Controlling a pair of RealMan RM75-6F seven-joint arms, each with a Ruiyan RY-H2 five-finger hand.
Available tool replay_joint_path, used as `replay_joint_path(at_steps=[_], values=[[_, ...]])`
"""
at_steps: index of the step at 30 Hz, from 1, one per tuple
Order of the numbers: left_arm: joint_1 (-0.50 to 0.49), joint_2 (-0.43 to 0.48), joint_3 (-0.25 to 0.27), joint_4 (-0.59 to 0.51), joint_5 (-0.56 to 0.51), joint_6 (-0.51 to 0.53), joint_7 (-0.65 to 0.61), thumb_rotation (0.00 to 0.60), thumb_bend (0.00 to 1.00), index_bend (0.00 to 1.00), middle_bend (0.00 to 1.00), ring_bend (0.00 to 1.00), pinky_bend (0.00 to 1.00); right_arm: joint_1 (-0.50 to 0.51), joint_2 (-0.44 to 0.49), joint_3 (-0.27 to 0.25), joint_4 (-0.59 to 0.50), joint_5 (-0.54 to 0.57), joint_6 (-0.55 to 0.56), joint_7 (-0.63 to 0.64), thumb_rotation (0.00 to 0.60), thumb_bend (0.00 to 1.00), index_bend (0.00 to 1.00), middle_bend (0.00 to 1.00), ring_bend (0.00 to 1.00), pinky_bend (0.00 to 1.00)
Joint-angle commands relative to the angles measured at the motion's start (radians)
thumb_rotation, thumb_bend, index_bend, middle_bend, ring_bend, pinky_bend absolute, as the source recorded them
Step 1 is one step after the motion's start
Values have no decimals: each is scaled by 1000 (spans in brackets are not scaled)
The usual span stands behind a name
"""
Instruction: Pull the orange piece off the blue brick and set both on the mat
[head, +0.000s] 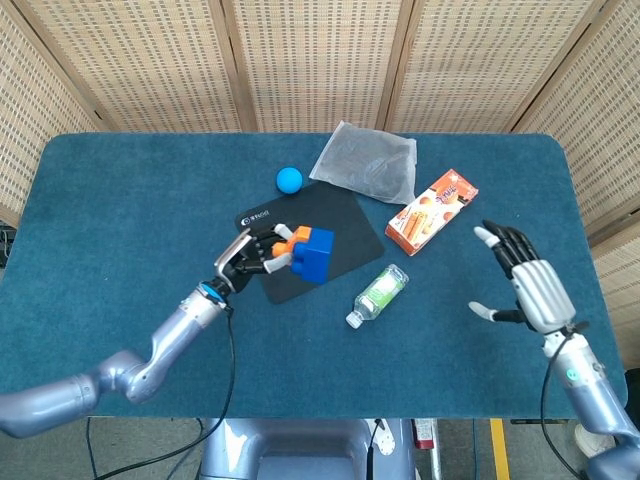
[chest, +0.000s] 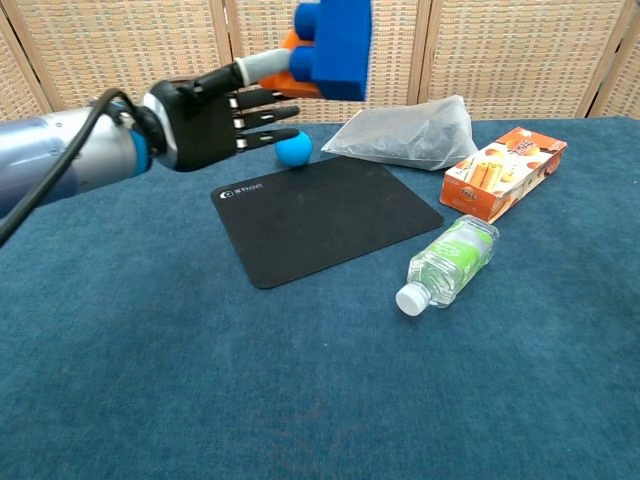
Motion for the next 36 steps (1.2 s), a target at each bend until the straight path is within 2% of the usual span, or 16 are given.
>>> replay_joint_path(at_steps=[1,7,11,17,24,31,36], values=[[-21,-30,-12,11,-26,-13,6,600,412,637,574,6,0,54,-54,23,49,-20,-6,59,600,0,0,0,0,0],[-48,-85,-23,42,-61,-27,21,600,416,637,574,6,0,134,-108,42,55,-14,-55,112,600,0,0,6,0,0],[-52,-108,-32,57,-71,-29,10,600,421,637,574,6,0,166,-114,52,7,3,-79,107,600,0,0,48,0,0],[-48,-127,-45,68,-71,-26,-15,600,425,638,574,6,0,193,-135,57,-56,25,-91,45,600,0,0,90,0,0],[-36,-130,-49,58,-60,-27,-50,600,425,647,574,6,0,217,-200,84,-65,99,-94,-71,600,0,2,103,0,0],[-31,-148,-45,58,-58,-22,-52,600,427,659,574,6,0,226,-258,105,-64,141,-63,-129,600,0,132,181,0,0],[-37,-165,-47,71,-59,-24,-50,600,429,663,574,6,0,235,-258,102,-81,137,-67,-142,600,0,168,199,0,0]])
